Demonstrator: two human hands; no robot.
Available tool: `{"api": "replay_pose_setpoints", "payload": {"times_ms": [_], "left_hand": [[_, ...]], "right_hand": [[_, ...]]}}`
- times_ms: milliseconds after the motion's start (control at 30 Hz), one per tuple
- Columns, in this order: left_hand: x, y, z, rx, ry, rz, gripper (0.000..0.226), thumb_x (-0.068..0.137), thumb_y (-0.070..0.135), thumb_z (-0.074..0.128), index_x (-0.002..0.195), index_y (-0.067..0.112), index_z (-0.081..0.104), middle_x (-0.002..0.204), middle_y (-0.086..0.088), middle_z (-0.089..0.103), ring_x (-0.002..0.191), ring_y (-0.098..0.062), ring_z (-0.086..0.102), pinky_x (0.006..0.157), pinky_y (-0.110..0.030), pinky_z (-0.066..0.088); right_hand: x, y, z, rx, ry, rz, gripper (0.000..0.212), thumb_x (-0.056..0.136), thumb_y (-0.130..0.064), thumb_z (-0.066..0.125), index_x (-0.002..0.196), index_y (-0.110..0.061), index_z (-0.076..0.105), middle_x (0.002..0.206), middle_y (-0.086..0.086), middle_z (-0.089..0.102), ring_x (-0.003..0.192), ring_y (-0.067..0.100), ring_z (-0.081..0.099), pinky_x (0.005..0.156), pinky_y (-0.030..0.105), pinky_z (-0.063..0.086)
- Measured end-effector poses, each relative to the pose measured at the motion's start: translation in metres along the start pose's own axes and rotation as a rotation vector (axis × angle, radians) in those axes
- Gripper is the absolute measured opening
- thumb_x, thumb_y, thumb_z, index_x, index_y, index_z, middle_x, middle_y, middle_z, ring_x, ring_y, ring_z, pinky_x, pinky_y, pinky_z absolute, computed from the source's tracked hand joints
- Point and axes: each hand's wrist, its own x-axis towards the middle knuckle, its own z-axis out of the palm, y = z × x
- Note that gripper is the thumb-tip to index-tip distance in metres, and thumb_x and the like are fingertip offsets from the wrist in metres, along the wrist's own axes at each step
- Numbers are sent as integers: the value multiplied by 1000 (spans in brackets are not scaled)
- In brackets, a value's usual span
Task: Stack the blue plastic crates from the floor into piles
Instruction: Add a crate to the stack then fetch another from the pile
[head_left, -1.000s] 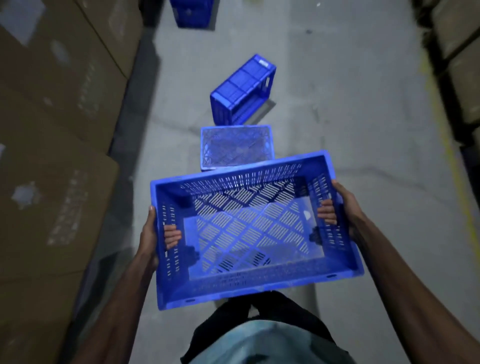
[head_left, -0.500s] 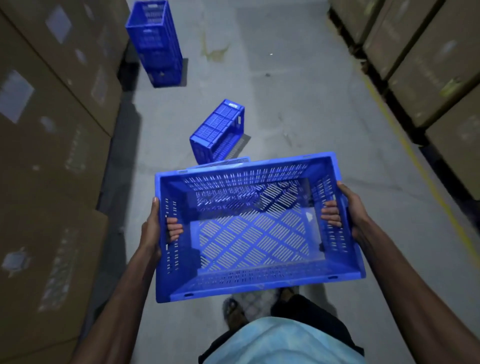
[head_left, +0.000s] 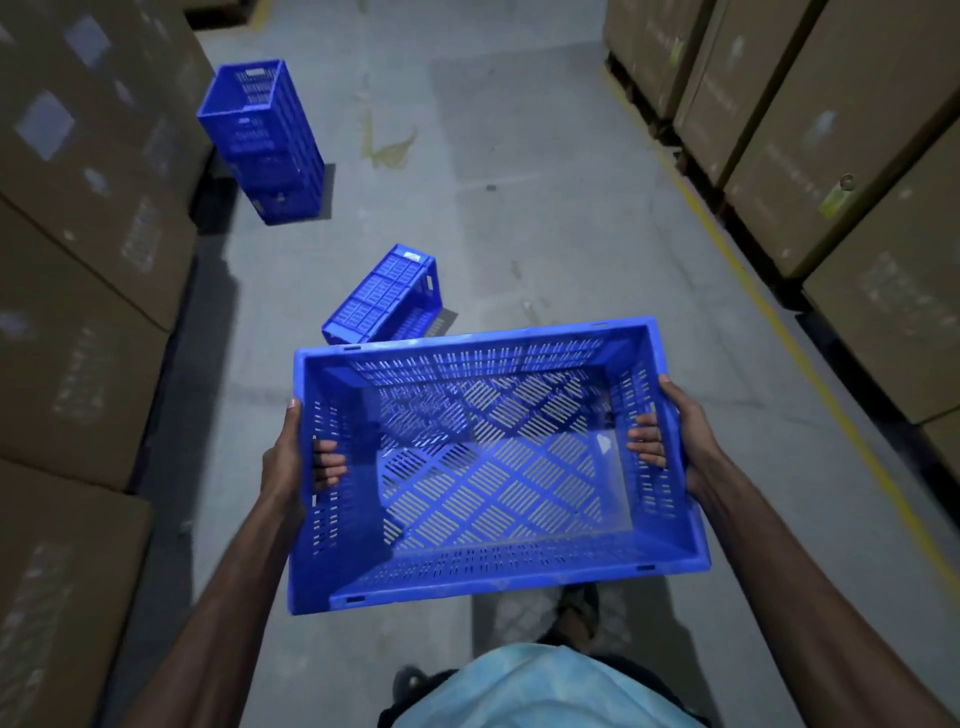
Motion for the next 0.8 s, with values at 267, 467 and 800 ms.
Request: {"api": "replay_pose_setpoints", "payload": {"times_ms": [267,467,800], "left_hand": [[-7,41,156,-1,-45,4,78,86,82,46,82,6,63,62,-11,64,44,-20,62,45,-25,51],[16,81,255,10,-105,-15,79,86,85,41,84,9,61,64,-10,63,46,-19,61,43,-22,50],[125,149,424,23,-137,-95,77,87,83,40,80,8,60,55,-7,65,42,-18,62,39,-22,49]], "right_hand": [[63,-80,-117,6,4,-17,71,88,-73,48,92,-4,62,61,9,70,52,21,70,44,22,52],[117,-140,-176,62,17,-13,68,87,-72,52,89,-4,63,61,9,70,51,21,70,44,22,52],[261,-266,-230,82,75,28,67,84,-74,52,81,-8,64,59,9,68,49,21,69,41,21,48]]}}
